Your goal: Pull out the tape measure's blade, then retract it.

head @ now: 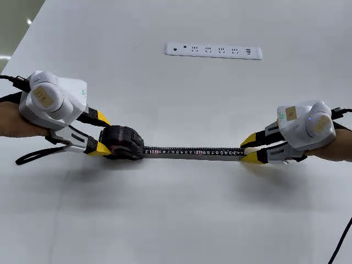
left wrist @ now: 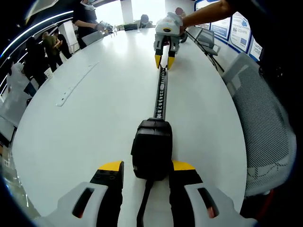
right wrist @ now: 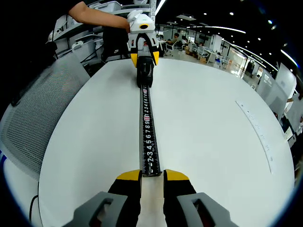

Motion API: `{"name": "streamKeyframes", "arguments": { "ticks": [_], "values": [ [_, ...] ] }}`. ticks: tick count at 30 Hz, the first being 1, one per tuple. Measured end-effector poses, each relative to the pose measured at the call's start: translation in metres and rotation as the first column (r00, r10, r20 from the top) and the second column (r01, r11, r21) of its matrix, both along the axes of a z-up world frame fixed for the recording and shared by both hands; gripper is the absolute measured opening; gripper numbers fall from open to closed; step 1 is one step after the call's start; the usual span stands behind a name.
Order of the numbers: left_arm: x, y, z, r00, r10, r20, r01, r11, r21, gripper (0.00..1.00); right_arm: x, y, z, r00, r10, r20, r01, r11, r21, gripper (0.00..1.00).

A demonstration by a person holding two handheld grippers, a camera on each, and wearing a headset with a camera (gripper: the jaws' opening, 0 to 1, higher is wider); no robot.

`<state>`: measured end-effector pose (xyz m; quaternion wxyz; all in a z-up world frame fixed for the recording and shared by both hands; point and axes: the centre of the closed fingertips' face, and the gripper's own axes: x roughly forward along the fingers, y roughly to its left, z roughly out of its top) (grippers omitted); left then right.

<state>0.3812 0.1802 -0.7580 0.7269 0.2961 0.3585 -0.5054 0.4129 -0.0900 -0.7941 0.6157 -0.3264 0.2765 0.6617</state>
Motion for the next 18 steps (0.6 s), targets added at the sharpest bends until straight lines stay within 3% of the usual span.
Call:
{"name": "streamKeyframes", "arguments": {
  "ticks": [8, 18],
  "values": [
    [0.002, 0.006, 0.006, 0.999, 0.053, 0.003, -0.053, 0.998, -0.014, 0.38, -0.001, -0.005, 0.002, 1.0, -0.014, 0.002, 0.014, 1.0, -0.004, 0.2],
    [-0.013, 0.008, 0.005, 0.988, 0.149, -0.046, -0.15, 0.988, -0.033, 0.5, -0.002, -0.013, 0.006, 0.997, -0.073, -0.009, 0.073, 0.997, -0.002, 0.32]
  ]
}}
